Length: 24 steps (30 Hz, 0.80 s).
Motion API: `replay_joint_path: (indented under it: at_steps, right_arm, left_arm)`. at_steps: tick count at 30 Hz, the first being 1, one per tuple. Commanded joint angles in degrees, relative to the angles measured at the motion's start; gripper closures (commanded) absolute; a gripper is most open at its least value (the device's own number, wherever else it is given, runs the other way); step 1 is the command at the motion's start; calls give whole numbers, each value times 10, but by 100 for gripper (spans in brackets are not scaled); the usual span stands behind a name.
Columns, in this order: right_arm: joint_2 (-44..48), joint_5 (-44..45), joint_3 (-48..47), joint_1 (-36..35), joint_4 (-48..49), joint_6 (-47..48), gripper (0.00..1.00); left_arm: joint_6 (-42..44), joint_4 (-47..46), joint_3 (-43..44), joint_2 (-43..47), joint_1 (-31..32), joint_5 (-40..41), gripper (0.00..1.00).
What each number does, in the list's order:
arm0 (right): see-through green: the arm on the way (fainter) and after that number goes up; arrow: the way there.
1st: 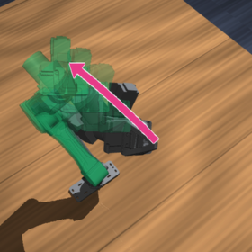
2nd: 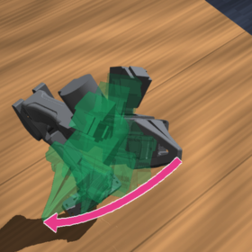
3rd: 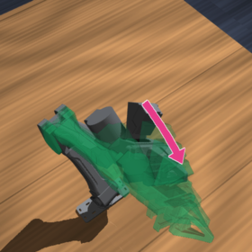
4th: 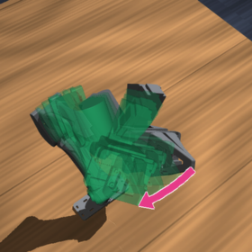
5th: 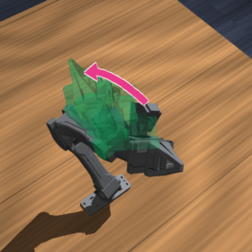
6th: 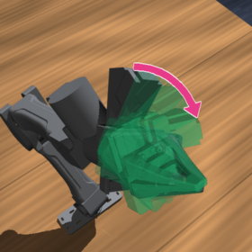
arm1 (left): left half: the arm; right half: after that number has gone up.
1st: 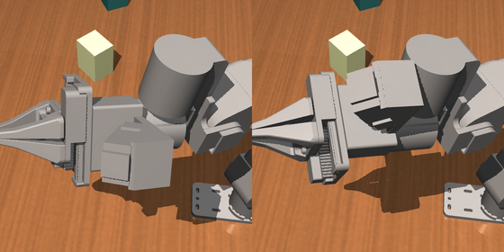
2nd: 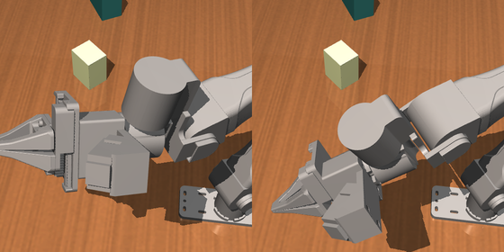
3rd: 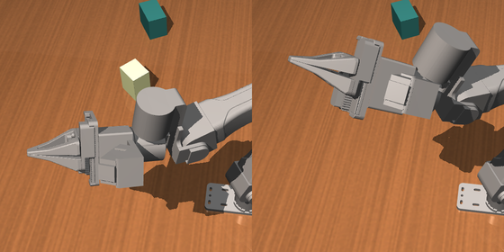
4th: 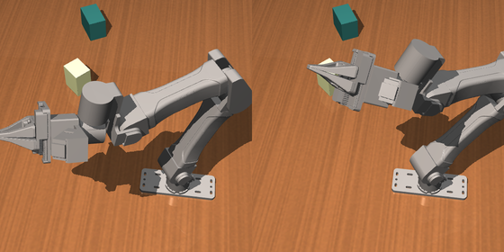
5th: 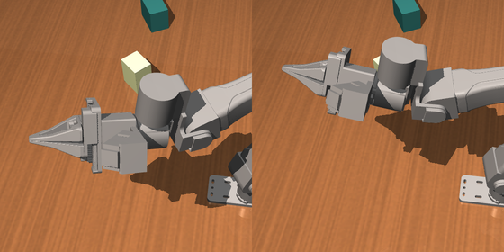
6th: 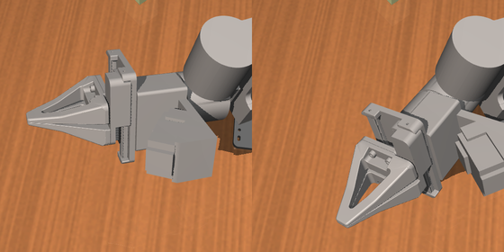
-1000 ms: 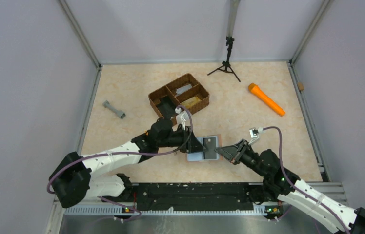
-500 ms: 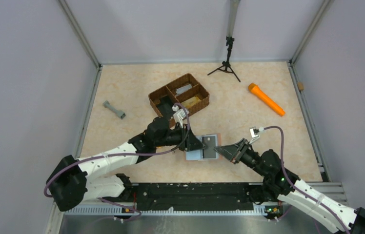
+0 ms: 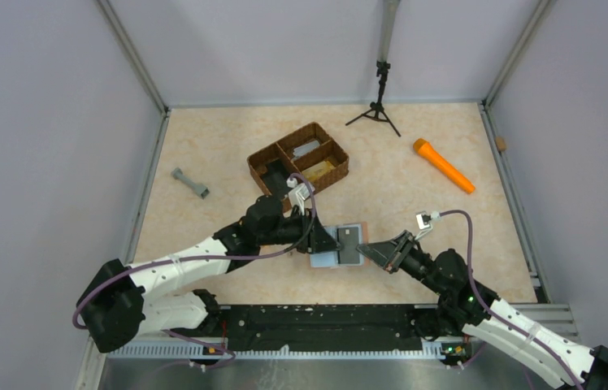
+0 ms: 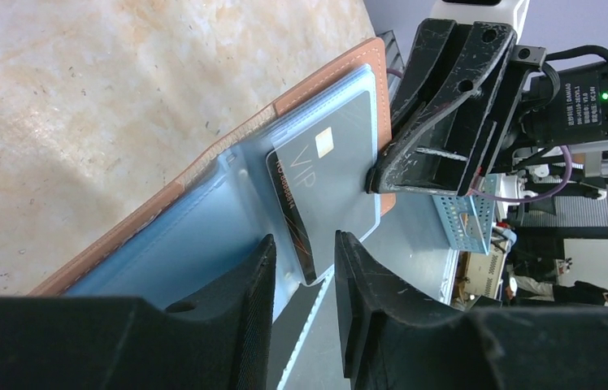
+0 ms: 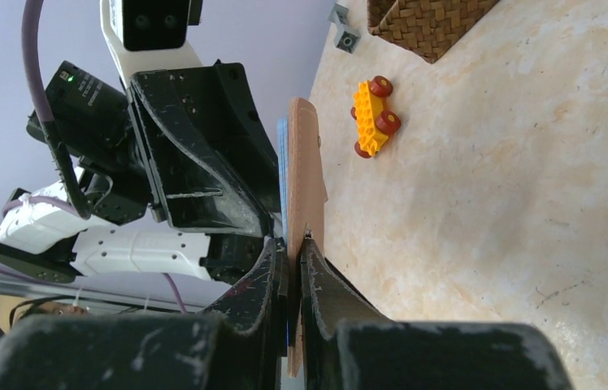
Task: Take the credit cards out of the card holder
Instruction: Remove the credit card from the card holder.
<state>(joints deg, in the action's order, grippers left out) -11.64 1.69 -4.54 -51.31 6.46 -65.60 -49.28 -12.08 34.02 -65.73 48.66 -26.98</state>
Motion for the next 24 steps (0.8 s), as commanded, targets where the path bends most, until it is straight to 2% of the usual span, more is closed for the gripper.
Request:
replay_joint_path:
  at_steps: [1, 4, 12, 15, 19, 24]
  right_arm:
    - [1, -4, -28, 3, 61, -2, 100]
    - [2, -8, -27, 3, 69, -8, 100]
    - [7, -14, -26, 3, 81, -11, 100]
    - [13, -11, -22, 3, 79, -13, 100]
    - [21, -11, -13, 3, 84, -20, 100]
    - [22, -13, -7, 3, 95, -25, 100]
  left_arm:
    - [-13, -63, -9, 9, -3, -20, 64]
    - [-33, -116, -16, -2, -4, -45, 66]
    - [-62, -176, -31, 1, -8, -62, 69]
    - [-91, -223, -52, 8, -17, -69, 77]
    - [-118, -282, -79, 22, -26, -71, 98]
    - [-129, -304, -80, 34, -28, -83, 100]
